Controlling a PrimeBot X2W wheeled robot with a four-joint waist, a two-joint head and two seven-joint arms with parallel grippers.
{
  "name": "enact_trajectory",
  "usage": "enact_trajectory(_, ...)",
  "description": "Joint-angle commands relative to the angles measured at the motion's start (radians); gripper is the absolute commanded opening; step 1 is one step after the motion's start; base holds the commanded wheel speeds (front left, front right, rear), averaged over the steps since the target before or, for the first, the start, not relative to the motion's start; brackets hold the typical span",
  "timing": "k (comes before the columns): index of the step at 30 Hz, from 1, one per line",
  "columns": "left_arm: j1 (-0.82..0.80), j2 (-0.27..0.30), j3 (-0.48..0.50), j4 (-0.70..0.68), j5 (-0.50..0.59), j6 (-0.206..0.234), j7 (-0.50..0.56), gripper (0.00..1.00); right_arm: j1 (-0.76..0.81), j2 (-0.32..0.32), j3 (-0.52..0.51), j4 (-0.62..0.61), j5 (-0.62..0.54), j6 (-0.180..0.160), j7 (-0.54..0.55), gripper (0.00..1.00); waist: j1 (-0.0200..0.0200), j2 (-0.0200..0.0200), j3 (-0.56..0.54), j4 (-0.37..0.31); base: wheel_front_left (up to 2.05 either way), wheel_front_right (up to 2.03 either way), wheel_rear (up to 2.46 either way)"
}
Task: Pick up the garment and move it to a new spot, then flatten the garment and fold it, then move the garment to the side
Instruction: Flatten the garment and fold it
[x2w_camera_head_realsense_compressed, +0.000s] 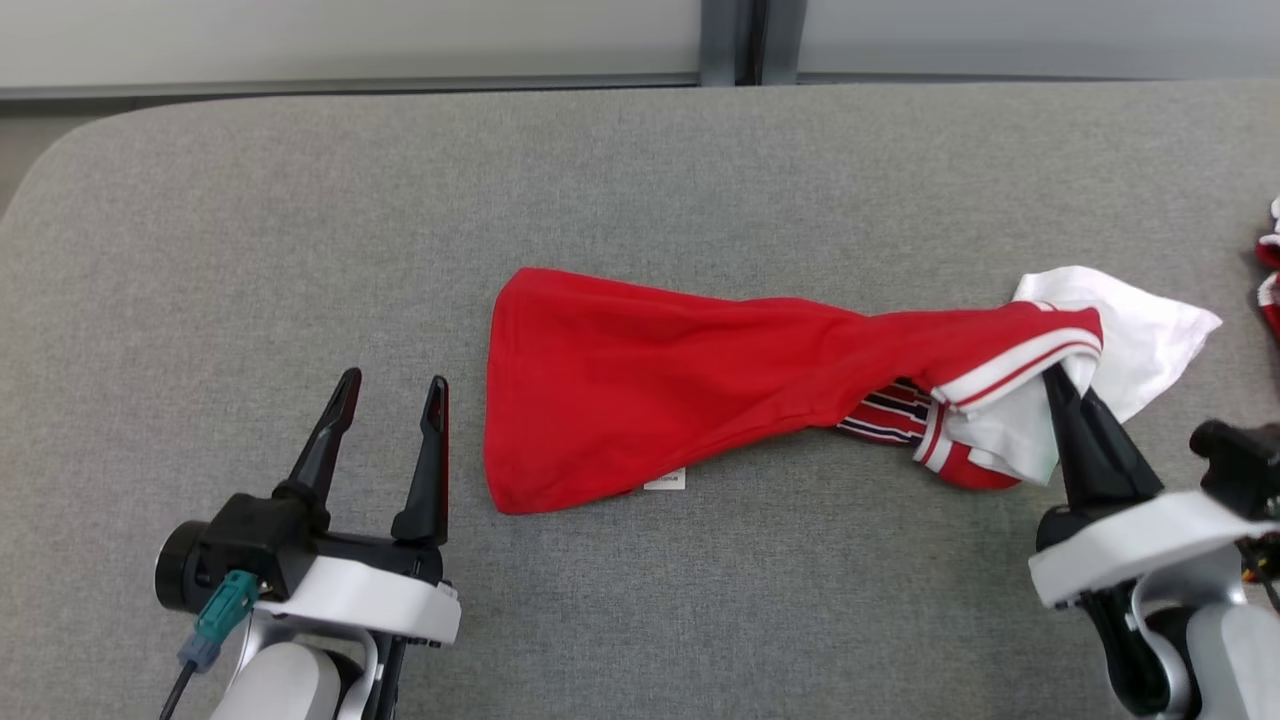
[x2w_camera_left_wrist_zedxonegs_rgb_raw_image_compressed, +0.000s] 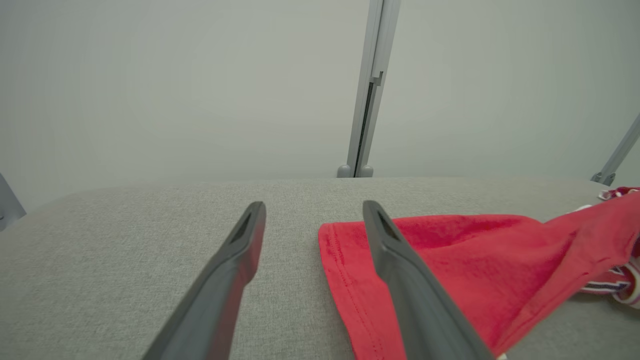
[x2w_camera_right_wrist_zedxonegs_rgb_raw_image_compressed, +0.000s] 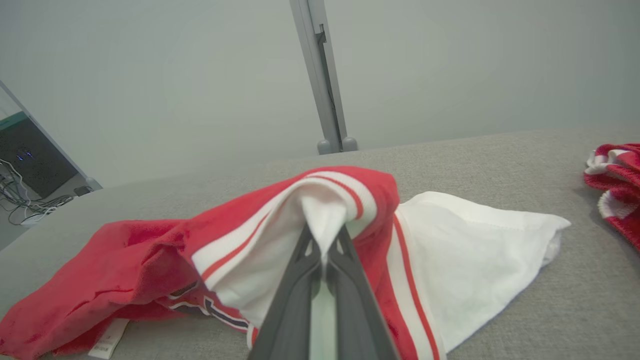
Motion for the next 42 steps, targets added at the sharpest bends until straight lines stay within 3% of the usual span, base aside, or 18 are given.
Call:
enact_trajectory(1, -0.027, 0.000, 0.001, -0.002, 0.006, -0.002, -0.006, 1.00, -0.037, -0.010, -0.007, 0.022, 0.005, 0.000, 0.002, 0.00, 0.0000, -0.0001, 0.021, 0.009, 0.00, 0.00, 0.00)
enact_trajectory(6, -0.053, -0.009, -0.005, 0.005, 0.011, -0.013, -0.008, 1.00, -0.144, -0.026, -0.008, 0.134, 0.030, 0.000, -0.013, 0.00, 0.0000, -0.0001, 0.064, 0.027, 0.00, 0.00, 0.00)
enact_trajectory(8, -0.065, -0.013, -0.007, 0.010, 0.014, -0.018, -0.010, 1.00, -0.180, -0.038, -0.002, 0.178, 0.035, 0.000, -0.034, 0.84, 0.0000, -0.0001, 0.076, 0.034, 0.00, 0.00, 0.00)
enact_trajectory(9, -0.067, -0.014, -0.006, 0.013, 0.015, -0.019, -0.010, 1.00, -0.195, -0.041, 0.002, 0.196, 0.039, 0.000, -0.045, 1.00, 0.0000, -0.0001, 0.080, 0.035, 0.00, 0.00, 0.00)
enact_trajectory(17, -0.081, -0.023, 0.005, 0.026, 0.024, -0.027, -0.014, 1.00, -0.263, -0.070, 0.016, 0.259, 0.054, 0.000, -0.148, 1.00, 0.0000, -0.0001, 0.093, 0.016, 0.00, 0.00, 0.00)
enact_trajectory(25, -0.073, -0.012, 0.024, 0.023, 0.032, -0.023, -0.014, 1.00, -0.234, -0.094, -0.018, 0.161, -0.016, 0.000, -0.214, 1.00, 0.0000, -0.0001, 0.067, -0.023, 0.00, 0.00, 0.00)
enact_trajectory(32, -0.045, -0.004, 0.030, 0.022, 0.033, -0.019, -0.014, 1.00, -0.135, -0.088, -0.031, 0.003, -0.117, 0.000, -0.164, 1.00, 0.0000, -0.0001, 0.018, -0.040, 0.00, 0.00, 0.00)
enact_trajectory(42, 0.021, 0.015, 0.032, 0.016, 0.022, -0.002, -0.005, 1.00, 0.053, -0.032, -0.001, -0.107, -0.155, 0.000, -0.093, 1.00, 0.0000, -0.0001, -0.057, -0.055, 0.00, 0.00, 0.00)
